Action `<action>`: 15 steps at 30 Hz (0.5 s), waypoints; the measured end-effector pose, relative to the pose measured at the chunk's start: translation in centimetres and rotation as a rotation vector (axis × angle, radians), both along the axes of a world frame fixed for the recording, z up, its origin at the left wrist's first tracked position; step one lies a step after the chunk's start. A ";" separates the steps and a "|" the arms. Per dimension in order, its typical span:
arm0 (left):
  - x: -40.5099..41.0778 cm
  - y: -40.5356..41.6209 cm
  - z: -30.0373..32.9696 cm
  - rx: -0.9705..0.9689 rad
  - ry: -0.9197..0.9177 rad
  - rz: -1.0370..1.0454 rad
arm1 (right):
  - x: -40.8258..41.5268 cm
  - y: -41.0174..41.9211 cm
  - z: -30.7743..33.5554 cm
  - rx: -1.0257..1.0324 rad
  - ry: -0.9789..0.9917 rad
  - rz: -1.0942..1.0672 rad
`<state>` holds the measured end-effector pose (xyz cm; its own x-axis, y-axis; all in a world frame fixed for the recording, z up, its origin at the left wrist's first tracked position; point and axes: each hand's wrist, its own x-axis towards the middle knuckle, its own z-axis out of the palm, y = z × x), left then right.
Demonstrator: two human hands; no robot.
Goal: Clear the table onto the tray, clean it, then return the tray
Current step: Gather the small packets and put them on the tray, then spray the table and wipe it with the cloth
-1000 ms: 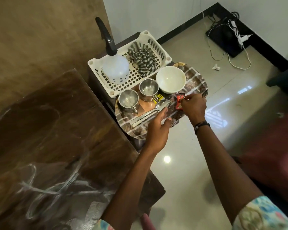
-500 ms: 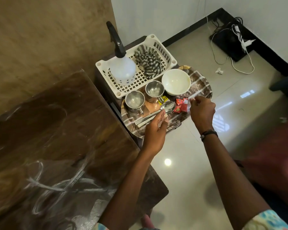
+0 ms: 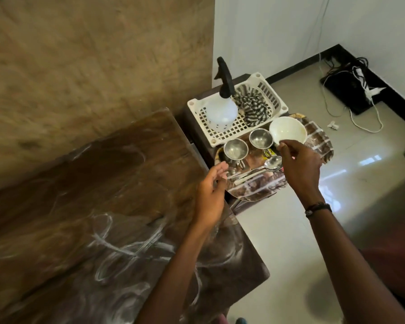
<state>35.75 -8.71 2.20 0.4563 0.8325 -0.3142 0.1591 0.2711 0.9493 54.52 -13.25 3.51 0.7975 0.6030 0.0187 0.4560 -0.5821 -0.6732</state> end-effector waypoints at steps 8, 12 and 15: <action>-5.9 2.1 0.6 0.136 0.031 -0.010 | -1.0 4.0 2.6 0.033 -0.123 0.127; -5.5 3.8 0.7 0.203 0.030 -0.002 | 0.9 6.9 2.9 -0.019 -0.194 0.167; -3.0 5.5 0.5 0.241 0.058 0.023 | 3.1 9.5 2.1 -0.106 -0.231 0.220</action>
